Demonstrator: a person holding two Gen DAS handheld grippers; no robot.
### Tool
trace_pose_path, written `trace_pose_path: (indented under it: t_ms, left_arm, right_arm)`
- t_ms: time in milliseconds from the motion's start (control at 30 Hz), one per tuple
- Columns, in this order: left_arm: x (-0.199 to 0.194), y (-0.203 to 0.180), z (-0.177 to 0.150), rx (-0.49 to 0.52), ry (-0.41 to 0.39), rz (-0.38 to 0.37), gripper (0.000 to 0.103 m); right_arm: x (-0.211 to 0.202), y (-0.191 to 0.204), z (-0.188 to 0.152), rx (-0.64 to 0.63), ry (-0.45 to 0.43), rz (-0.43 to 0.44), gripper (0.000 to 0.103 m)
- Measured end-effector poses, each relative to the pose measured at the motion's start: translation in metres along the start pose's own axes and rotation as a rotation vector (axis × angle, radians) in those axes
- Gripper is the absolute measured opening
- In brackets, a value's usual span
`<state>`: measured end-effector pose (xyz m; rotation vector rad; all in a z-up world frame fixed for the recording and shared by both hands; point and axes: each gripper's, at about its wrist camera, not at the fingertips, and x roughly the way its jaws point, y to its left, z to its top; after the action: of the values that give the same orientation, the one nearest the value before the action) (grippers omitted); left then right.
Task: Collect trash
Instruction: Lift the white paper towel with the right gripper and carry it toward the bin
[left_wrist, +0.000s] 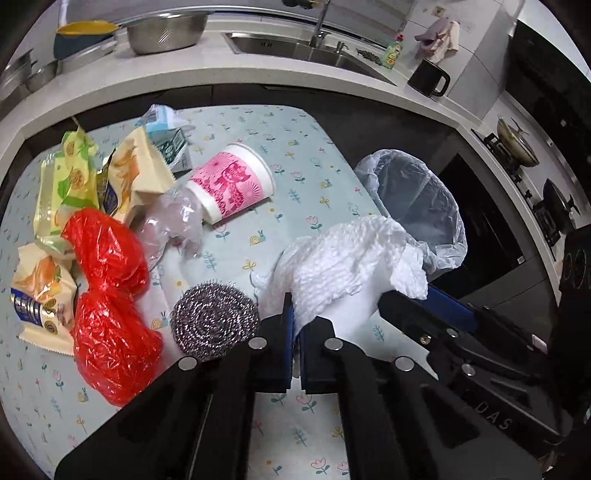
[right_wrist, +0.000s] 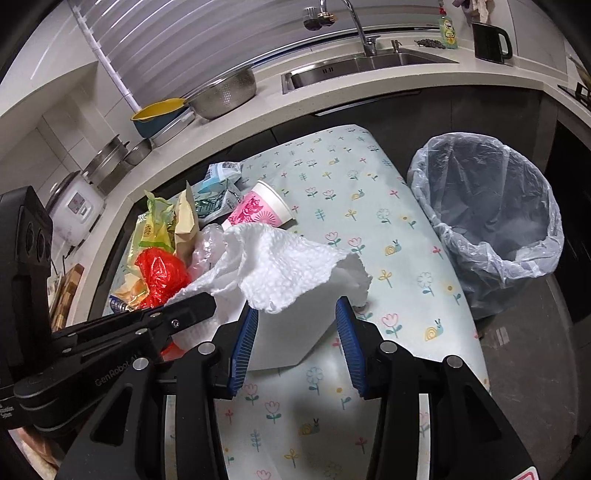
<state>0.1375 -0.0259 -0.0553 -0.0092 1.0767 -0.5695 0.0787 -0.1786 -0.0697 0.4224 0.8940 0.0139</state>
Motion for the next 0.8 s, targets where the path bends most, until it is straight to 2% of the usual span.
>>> trace_pose_path:
  t_ms: [133, 167, 233, 367, 567, 800]
  left_arm:
    - [-0.003, 0.012, -0.002, -0.032, 0.01, -0.003, 0.001]
    - [-0.003, 0.015, -0.002, -0.039, 0.01, 0.0, 0.001]
    - [-0.004, 0.019, -0.003, -0.048, 0.011, 0.008, 0.001]
    - [-0.006, 0.028, -0.003, -0.067, 0.004, 0.034, 0.0]
    - [-0.02, 0.036, 0.005, -0.074, -0.05, 0.073, 0.0]
    - [-0.042, 0.028, 0.024, -0.057, -0.126, 0.093, 0.0]
  right_arm:
    - [0.013, 0.015, 0.004, -0.023, 0.012, 0.023, 0.041]
    - [0.019, 0.017, 0.005, -0.024, 0.021, 0.034, 0.038]
    - [0.027, 0.019, 0.005, -0.018, 0.042, 0.056, 0.026]
    - [0.029, 0.025, 0.003, -0.037, 0.031, 0.053, 0.02]
    - [0.003, 0.015, 0.009, -0.03, -0.028, 0.019, 0.017]
    - [-0.04, -0.01, 0.025, -0.014, -0.136, -0.072, 0.012]
